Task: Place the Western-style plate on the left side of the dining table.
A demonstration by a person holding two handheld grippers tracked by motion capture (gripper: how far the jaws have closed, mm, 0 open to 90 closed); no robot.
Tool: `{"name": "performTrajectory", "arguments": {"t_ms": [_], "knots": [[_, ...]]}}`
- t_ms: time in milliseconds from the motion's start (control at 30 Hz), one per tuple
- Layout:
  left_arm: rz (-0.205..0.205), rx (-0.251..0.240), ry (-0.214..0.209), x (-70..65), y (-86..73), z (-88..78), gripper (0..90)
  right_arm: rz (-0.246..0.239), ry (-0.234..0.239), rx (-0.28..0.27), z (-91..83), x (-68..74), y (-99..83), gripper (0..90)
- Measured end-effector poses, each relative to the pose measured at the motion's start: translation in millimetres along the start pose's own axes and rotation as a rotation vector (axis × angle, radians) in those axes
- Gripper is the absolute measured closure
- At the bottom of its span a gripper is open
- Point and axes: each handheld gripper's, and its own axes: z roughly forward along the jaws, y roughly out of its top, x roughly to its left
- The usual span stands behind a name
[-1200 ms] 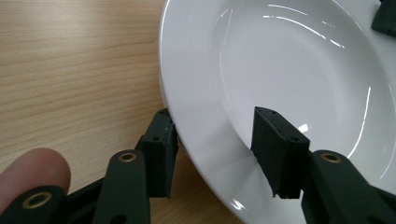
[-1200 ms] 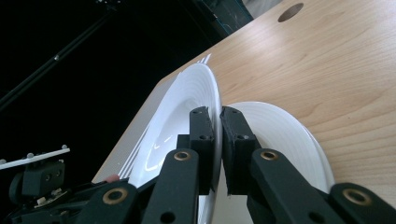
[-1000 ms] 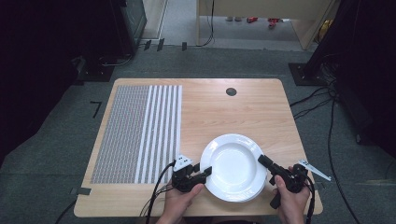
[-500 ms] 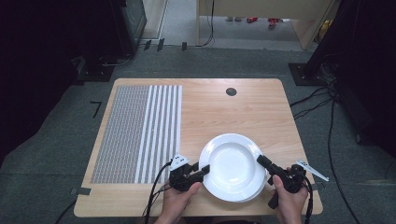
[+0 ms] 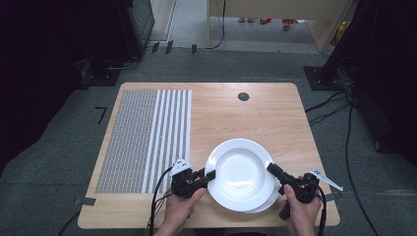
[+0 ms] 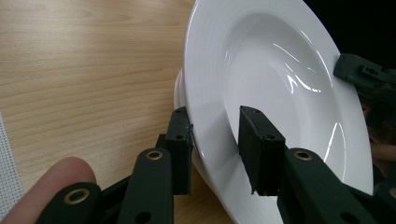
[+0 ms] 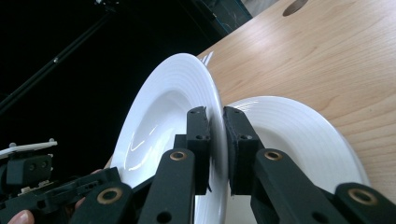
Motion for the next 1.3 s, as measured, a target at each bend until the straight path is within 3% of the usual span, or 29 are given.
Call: {"name": "performTrajectory", "arguments": {"t_ms": [333,533,1033,1300], "knots": [[-0.034,-0.019,0.002,7.6,10.5,-12.9,69.7,0.010,0.023,0.001,10.3,9.0,-1.0,82.9],[-0.021,-0.033,0.016,11.2,20.0,-25.2,70.6,0.011,0.028,0.007,20.8,18.1,-1.3,82.1],[-0.077,-0.058,0.047,39.7,39.2,-53.4,71.0,-0.016,0.063,0.032,59.8,47.6,6.1,82.7],[-0.100,-0.087,0.081,60.2,52.2,-75.5,72.0,0.013,0.098,0.052,89.9,63.2,2.4,83.0]]}}
